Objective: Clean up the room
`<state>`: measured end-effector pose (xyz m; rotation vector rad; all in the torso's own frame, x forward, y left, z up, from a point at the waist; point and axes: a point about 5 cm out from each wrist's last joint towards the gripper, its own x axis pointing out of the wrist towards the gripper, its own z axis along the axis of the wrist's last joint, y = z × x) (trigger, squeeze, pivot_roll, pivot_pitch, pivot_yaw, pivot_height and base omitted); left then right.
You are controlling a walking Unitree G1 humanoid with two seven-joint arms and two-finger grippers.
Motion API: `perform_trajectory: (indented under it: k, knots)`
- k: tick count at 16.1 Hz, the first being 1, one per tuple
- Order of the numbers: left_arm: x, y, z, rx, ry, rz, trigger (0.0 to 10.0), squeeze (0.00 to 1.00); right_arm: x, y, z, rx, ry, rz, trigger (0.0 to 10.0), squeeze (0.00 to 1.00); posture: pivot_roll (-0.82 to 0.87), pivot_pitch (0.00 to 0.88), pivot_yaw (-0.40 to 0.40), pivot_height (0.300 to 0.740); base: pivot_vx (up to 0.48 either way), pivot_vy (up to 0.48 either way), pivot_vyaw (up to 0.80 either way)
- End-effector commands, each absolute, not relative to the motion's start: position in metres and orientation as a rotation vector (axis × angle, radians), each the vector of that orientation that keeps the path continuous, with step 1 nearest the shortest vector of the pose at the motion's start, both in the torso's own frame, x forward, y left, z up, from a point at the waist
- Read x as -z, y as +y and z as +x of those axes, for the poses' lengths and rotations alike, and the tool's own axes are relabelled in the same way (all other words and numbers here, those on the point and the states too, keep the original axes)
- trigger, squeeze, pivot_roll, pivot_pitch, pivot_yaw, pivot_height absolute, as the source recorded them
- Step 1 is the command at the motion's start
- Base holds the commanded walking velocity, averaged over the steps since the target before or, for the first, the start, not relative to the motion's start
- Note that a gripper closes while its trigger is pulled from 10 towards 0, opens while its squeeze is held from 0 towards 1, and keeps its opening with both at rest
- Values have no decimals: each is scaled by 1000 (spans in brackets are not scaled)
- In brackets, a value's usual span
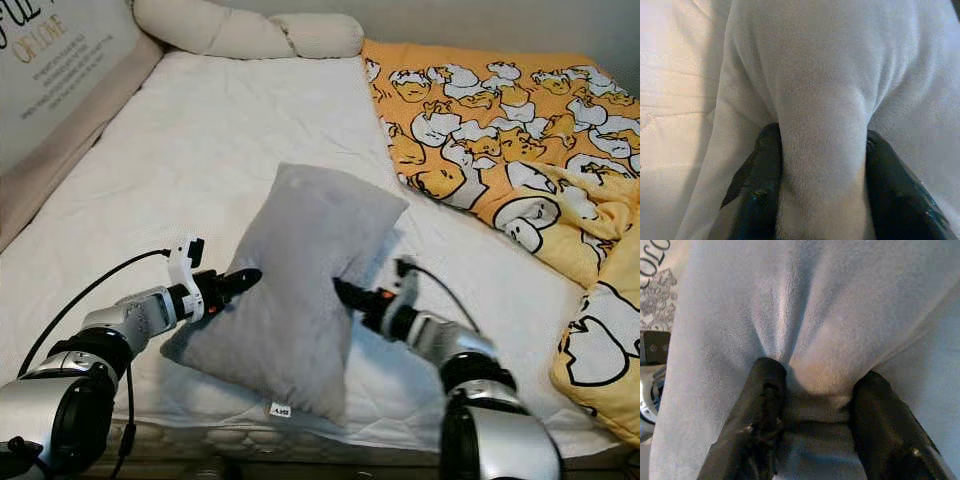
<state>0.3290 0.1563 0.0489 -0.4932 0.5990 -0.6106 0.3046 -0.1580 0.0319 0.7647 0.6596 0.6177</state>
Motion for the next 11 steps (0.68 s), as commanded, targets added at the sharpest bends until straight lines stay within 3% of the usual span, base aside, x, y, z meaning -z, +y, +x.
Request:
perform_trajectory:
  k: [1, 2, 3, 4, 5, 6, 11]
  knots:
    - [-42, 152, 325, 600, 650, -494, 0, 0, -26, -151, 300, -638, 695, 730, 10000, 1000, -83, 0, -33, 740, 0, 0, 0]
    - [-42, 152, 325, 572, 657, -542, 0, 0, -25, -145, 300, -646, 702, 702, 10000, 1000, -82, 0, -33, 740, 0, 0, 0]
    - [-41, 152, 325, 564, 672, -554, 0, 0, -25, -139, 301, -656, 708, 685, 10000, 827, -79, 0, -32, 740, 0, 0, 0]
    - [-41, 153, 324, 560, 680, -552, 0, 0, -25, -137, 301, -658, 705, 675, 9922, 506, -79, 0, -32, 740, 0, 0, 0]
    - [-40, 153, 324, 539, 682, -563, 0, 0, -26, -132, 303, -663, 702, 678, 1686, 0, -74, 0, -34, 740, 0, 0, 0]
    - [-39, 155, 324, 510, 677, -580, 0, 0, -28, -129, 306, -649, 695, 675, 0, 0, -68, 0, -37, 740, 0, 0, 0]
    - [-38, 158, 324, 460, 681, -610, 0, 0, -25, -125, 306, -604, 734, 695, 0, 0, -48, 0, -47, 740, 0, 0, 0]
